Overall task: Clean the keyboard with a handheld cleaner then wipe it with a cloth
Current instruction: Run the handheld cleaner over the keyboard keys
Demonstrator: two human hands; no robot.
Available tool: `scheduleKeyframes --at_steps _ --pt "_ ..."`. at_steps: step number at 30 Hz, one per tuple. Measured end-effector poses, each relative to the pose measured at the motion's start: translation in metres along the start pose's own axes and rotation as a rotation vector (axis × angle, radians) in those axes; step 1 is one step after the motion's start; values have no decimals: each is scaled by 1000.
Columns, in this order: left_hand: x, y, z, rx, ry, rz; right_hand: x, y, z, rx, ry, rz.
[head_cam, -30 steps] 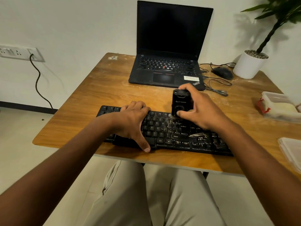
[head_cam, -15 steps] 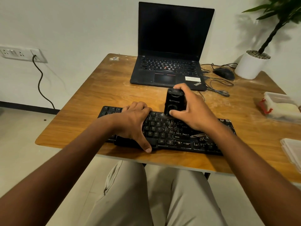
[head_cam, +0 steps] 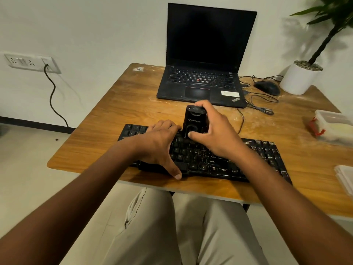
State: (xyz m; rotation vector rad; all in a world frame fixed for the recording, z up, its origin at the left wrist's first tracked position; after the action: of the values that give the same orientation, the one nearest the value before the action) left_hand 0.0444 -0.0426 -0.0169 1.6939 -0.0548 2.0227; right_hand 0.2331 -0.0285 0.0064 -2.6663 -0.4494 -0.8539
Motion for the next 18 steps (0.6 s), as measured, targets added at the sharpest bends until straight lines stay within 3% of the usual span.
scheduleKeyframes --at_steps 7,14,18 --pt "-1 -2 -1 -20 0 -2 52 22 11 -101 260 -61" --pt "2 -1 1 -7 -1 -9 12 9 -10 8 -6 45" --pt "1 -1 1 -6 -7 -7 3 11 -2 -12 13 3"
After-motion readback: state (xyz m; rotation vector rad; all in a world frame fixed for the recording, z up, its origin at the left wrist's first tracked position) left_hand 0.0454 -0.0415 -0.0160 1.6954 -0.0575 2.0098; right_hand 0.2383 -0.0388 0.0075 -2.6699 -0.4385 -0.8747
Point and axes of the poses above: each hand's wrist, its own y-axis away from the middle knuckle, its own x-axis out of the back of the hand, z = x × y, the point moved 2 cm from there along -y, towards the middle knuckle, and after that the axes turned 5 degrees about -y, right-handed, at the moved point
